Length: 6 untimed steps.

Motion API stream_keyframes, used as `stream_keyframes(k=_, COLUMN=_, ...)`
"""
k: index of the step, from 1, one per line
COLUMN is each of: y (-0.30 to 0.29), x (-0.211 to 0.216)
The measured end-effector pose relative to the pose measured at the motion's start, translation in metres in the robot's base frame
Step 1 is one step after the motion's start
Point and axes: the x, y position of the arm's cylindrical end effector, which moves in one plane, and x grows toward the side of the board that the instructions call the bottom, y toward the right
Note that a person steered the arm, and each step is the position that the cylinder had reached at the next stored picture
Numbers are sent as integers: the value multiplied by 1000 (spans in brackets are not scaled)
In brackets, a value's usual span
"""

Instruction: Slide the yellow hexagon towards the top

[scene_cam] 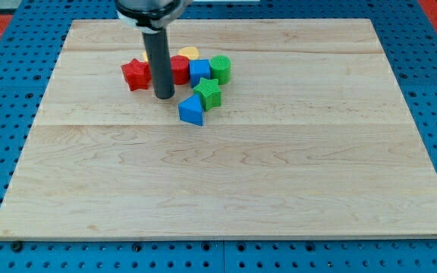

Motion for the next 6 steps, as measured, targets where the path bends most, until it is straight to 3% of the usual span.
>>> stream_keyframes(k=2, y=-68, x=-19)
stream_keyframes(k=3, y=-71, x=-34)
stream_keyframes(k=4, y=-64, x=-23)
stream_keyframes(k=5, y=-11, x=-15)
stream_keyframes(k=6, y=19, x=-33)
